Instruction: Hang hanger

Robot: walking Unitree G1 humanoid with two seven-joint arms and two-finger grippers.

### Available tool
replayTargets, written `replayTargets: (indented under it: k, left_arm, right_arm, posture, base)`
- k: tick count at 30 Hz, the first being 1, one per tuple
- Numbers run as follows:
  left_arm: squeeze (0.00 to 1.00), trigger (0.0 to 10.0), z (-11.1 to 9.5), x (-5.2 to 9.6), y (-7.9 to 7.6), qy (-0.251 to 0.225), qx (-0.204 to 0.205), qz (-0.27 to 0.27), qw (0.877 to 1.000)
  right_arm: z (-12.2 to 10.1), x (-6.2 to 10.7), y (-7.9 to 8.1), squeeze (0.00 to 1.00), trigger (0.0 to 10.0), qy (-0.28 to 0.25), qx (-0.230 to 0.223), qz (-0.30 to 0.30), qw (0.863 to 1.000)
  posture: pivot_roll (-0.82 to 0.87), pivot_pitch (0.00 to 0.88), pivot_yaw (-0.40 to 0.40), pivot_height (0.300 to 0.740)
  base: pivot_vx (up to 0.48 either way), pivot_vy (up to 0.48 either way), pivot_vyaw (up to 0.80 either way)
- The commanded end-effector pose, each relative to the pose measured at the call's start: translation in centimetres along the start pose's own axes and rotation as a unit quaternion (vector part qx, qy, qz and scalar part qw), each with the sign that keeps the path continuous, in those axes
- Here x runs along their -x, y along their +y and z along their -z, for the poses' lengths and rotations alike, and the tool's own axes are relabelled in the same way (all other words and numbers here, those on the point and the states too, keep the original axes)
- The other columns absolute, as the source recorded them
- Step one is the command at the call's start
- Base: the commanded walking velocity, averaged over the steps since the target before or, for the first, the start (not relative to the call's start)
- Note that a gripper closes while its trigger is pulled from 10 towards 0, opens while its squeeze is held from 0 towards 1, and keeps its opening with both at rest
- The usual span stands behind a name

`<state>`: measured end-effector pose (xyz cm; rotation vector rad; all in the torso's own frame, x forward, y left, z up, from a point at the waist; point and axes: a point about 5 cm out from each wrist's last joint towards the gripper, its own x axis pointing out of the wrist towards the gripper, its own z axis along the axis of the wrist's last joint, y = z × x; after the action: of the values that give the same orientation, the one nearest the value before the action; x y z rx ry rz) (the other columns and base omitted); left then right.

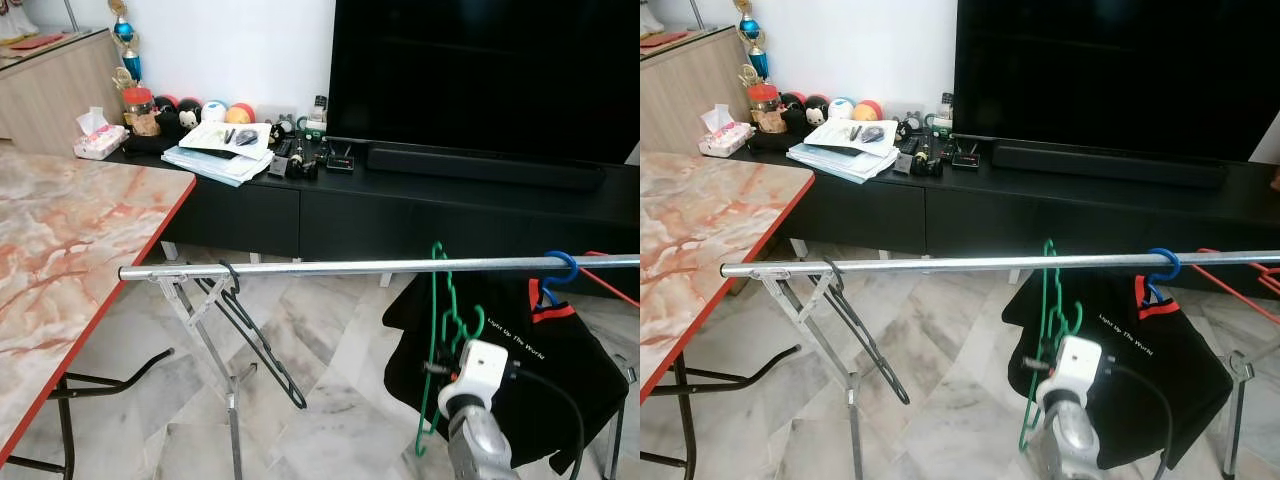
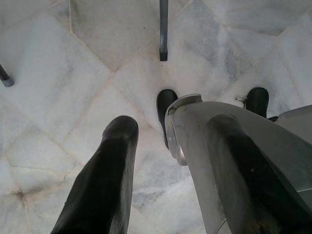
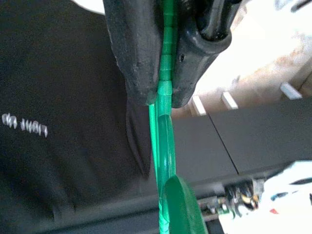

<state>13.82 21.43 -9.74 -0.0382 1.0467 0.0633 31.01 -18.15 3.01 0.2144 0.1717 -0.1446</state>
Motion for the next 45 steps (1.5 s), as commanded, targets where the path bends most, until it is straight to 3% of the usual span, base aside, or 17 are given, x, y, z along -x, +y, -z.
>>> replayTargets:
  k: [1,3,9,19,27,34,45]
  left_arm:
    - [0.0,10.0,0.9,0.1,0.0,0.018,0.001,0.002,1.0]
    - [0.0,10.0,0.9,0.1,0.1,0.018,0.0,0.002,1.0]
    - [0.0,10.0,0.8,0.1,0.1,0.018,-0.001,0.003,1.0]
    - [0.0,10.0,0.8,0.1,-0.1,0.018,-0.003,0.005,1.0]
    - [0.0,10.0,0.8,0.1,-0.1,0.019,-0.003,0.006,1.0]
    - [0.0,10.0,0.8,0.1,-0.1,0.019,-0.005,0.007,1.0]
    - [0.0,10.0,0.8,0.1,-0.2,0.023,-0.007,0.013,1.0]
  right_arm:
    - [-1.3,-0.6,-0.1,0.0,10.0,-0.025,-0.019,0.013,0.999]
    - [-1.8,-0.9,0.2,0.0,10.0,-0.028,-0.023,0.007,0.999]
    - [-2.3,-1.9,1.5,0.0,10.0,0.005,0.055,-0.024,0.998]
    - [-3.7,-2.9,2.0,0.0,10.0,0.013,0.056,-0.02,0.998]
    - [-3.5,-3.3,2.2,0.0,10.0,0.061,0.074,-0.022,0.995]
    - [-4.1,-3.6,2.6,0.0,10.0,0.06,0.078,-0.034,0.995]
    - [-3.1,-3.5,2.7,0.0,10.0,0.118,0.099,-0.046,0.987]
  posture:
    - [-0.03,0.055,-0.027,0.74]
    - [-0.03,0.054,-0.027,0.74]
    - [-0.02,0.054,-0.027,0.74]
    - [-0.02,0.053,-0.032,0.74]
    - [-0.01,0.053,-0.033,0.74]
    - [-0.01,0.054,-0.031,0.74]
    - [-0.01,0.055,-0.028,0.74]
  base:
    - [0.0,0.0,0.0]
    - [0.0,0.0,0.0]
    - [0.0,0.0,0.0]
    - [0.0,0.0,0.0]
    - [0.0,0.0,0.0]
    - [0.0,0.0,0.0]
    - [0.0,0.0,0.0]
